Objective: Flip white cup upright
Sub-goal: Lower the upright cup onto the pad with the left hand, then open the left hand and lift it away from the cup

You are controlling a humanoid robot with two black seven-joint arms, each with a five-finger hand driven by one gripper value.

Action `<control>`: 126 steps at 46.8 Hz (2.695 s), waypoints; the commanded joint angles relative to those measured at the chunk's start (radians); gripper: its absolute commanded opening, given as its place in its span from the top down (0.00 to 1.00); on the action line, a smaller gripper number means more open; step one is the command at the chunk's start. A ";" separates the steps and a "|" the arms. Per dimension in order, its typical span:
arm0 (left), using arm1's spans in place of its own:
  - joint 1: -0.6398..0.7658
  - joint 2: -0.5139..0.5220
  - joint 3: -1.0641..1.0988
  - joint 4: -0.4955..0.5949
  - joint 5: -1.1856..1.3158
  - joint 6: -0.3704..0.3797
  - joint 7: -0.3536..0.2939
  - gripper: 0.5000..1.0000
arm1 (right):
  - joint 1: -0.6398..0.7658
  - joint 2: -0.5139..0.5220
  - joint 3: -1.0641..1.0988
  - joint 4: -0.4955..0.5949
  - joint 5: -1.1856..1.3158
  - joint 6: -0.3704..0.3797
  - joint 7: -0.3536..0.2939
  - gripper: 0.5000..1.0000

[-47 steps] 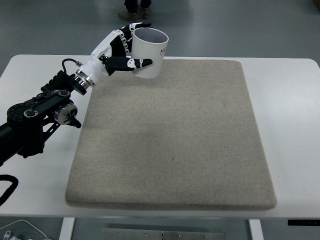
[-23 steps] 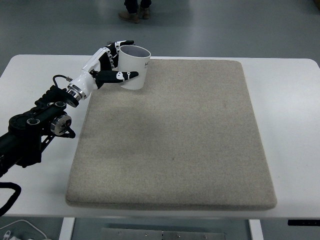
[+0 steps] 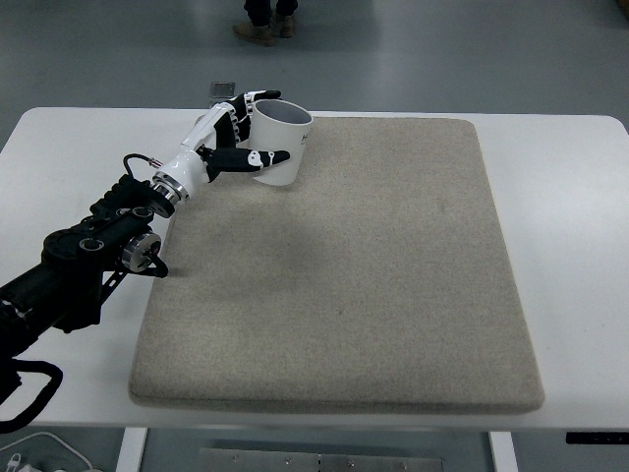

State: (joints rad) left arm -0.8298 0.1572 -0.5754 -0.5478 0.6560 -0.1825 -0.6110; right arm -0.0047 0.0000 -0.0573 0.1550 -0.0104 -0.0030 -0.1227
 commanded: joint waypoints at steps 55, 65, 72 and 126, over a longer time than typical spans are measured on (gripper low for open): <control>0.049 -0.002 0.000 -0.009 0.022 0.041 0.000 0.60 | 0.000 0.000 -0.001 0.000 0.001 0.000 0.000 0.14; 0.058 -0.002 0.000 -0.011 0.021 0.047 0.000 0.19 | 0.000 0.000 -0.003 0.000 0.003 0.000 0.000 0.14; 0.057 -0.002 -0.003 -0.015 0.019 0.047 0.000 0.05 | 0.000 0.000 -0.003 0.000 0.003 0.000 0.000 0.14; 0.029 0.011 -0.044 -0.118 0.007 0.040 0.000 0.00 | 0.000 0.000 -0.004 0.000 0.001 0.001 0.000 0.14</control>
State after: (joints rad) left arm -0.7987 0.1661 -0.6165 -0.6498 0.6627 -0.1425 -0.6108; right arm -0.0046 0.0000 -0.0612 0.1549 -0.0092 -0.0030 -0.1227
